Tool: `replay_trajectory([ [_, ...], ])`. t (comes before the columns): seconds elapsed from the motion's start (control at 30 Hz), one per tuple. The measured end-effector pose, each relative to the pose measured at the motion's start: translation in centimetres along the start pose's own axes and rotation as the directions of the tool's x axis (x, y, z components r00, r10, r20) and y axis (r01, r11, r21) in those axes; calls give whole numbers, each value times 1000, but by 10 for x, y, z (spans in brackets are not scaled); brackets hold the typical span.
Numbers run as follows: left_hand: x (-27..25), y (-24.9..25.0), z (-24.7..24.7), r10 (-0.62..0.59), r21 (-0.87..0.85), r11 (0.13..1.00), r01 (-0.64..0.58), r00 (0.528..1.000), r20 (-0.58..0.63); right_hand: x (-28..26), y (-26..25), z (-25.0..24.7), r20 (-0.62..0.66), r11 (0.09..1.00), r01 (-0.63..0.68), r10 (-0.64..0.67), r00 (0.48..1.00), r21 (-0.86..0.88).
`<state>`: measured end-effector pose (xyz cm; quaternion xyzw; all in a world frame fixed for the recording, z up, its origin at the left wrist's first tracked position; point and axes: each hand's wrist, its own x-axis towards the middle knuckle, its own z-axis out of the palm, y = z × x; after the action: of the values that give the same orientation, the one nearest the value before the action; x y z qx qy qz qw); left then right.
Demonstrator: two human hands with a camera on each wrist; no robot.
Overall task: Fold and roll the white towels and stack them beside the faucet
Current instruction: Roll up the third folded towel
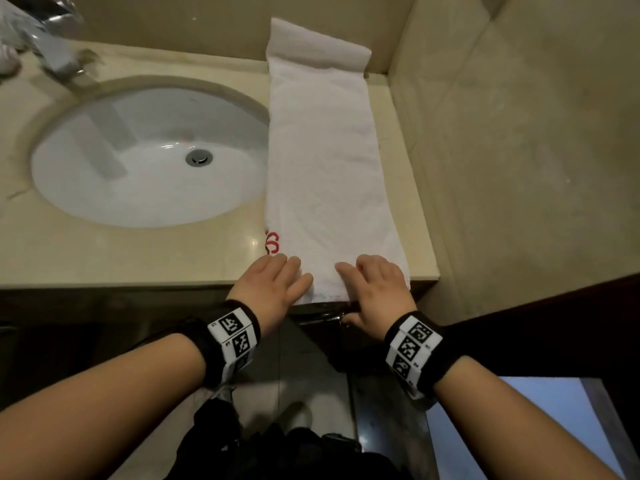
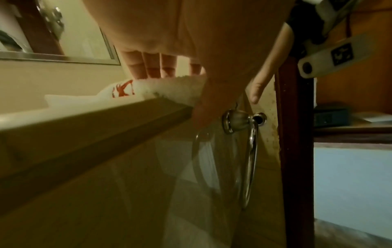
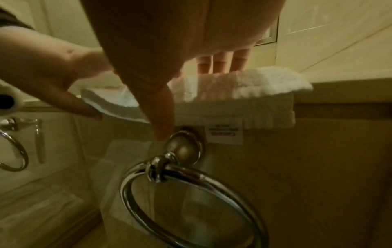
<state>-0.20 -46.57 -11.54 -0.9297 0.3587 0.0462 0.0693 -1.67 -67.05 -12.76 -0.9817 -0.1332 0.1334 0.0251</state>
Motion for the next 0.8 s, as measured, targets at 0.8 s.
replay_trajectory([
  [0.8, 5, -58, -7, -417, -681, 584, 441, 883, 214, 7, -32, -2, -140, 994, -102, 105, 985, 30],
])
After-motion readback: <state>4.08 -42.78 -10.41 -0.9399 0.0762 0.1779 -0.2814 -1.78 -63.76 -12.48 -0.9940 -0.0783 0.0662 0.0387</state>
